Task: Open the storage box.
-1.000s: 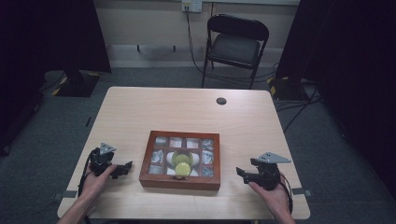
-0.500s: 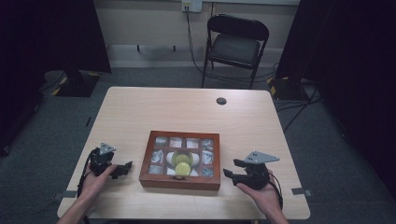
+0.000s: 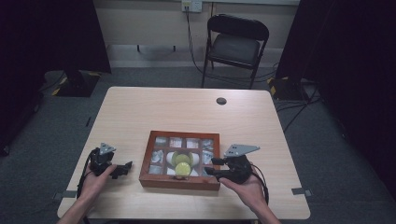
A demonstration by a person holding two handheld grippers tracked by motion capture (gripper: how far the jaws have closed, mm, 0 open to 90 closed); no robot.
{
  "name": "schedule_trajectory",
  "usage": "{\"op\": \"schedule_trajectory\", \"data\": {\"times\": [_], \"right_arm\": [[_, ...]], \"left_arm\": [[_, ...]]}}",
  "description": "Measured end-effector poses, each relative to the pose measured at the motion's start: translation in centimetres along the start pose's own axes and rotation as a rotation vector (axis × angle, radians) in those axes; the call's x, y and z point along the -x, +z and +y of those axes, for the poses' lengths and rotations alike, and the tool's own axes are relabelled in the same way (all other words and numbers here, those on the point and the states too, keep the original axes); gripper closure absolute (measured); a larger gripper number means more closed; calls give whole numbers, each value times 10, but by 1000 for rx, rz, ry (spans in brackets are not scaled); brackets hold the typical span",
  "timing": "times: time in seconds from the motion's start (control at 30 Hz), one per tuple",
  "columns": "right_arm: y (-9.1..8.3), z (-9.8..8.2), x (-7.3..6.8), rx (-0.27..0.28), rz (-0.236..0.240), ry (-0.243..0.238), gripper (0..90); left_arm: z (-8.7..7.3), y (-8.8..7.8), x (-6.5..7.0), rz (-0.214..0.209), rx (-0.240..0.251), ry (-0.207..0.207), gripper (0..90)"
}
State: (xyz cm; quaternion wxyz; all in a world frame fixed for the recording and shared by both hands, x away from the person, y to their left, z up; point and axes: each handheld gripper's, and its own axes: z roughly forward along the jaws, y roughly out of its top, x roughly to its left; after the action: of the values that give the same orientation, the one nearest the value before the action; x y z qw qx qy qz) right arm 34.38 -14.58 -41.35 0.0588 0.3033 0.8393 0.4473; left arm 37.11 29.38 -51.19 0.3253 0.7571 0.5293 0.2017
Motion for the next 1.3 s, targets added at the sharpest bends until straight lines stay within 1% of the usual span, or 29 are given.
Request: {"op": "schedule_trajectory", "data": {"times": [0.07, 0.1, 0.13, 0.17, 0.2, 0.23, 0.27, 0.3, 0.33, 0.4, 0.43, 0.53, 0.57, 0.6, 0.63, 0.67, 0.7, 0.73, 0.77, 0.87, 0.9, 0.93, 1.07, 1.17, 1.3], "right_arm": [[5, 5, -5, 5, 16, -13, 552], [11, 8, -8, 12, 34, -18, 553], [11, 8, -8, 12, 34, -18, 553], [17, 12, -11, 16, 62, -23, 543], [19, 13, -12, 21, 71, -24, 524], [22, 15, -13, 20, 94, -22, 526], [22, 15, -13, 20, 94, -22, 526], [28, 19, -16, 13, 113, -33, 554], [28, 19, -16, 13, 113, -33, 554], [33, 22, -20, 9, 124, -50, 565], [37, 26, -24, 6, 144, -61, 589], [42, 28, -27, 5, 151, -65, 573], [48, 31, -30, -10, 170, -71, 589], [48, 31, -30, -10, 170, -71, 589], [53, 31, -32, -11, 189, -71, 623], [53, 31, -32, -11, 189, -71, 623], [58, 31, -33, -17, 199, -79, 669], [58, 31, -33, -17, 199, -79, 669], [61, 29, -34, -29, 204, -85, 706], [64, 26, -34, -30, 198, -87, 720], [67, 23, -33, -42, 192, -84, 744], [67, 23, -33, -42, 192, -84, 744], [69, 21, -35, -54, 205, -95, 791], [73, 19, -36, -74, 208, -109, 801], [76, 16, -37, -67, 206, -113, 802]], "left_arm": [[0, 0, 0, 0, 0, 0, 0], [0, 0, 0, 0, 0, 0, 0], [0, 0, 0, 0, 0, 0, 0], [0, 0, 0, 0, 0, 0, 0], [0, 0, 0, 0, 0, 0, 0], [0, 0, 0, 0, 0, 0, 0], [0, 0, 0, 0, 0, 0, 0], [0, 0, 0, 0, 0, 0, 0], [0, 0, 0, 0, 0, 0, 0], [0, 0, 0, 0, 0, 0, 0], [0, 0, 0, 0, 0, 0, 0], [0, 0, 0, 0, 0, 0, 0], [0, 0, 0, 0, 0, 0, 0], [0, 0, 0, 0, 0, 0, 0], [0, 0, 0, 0, 0, 0, 0], [0, 0, 0, 0, 0, 0, 0], [0, 0, 0, 0, 0, 0, 0], [0, 0, 0, 0, 0, 0, 0], [0, 0, 0, 0, 0, 0, 0], [0, 0, 0, -2, -4, 4, 0], [0, 0, 0, -1, -4, 3, 0], [0, 0, 0, -1, -4, 3, 0], [0, 0, 0, -1, -4, 4, 0], [0, 0, 0, -2, -2, 0, 0], [0, 0, 0, -2, -4, 3, 0]]}}
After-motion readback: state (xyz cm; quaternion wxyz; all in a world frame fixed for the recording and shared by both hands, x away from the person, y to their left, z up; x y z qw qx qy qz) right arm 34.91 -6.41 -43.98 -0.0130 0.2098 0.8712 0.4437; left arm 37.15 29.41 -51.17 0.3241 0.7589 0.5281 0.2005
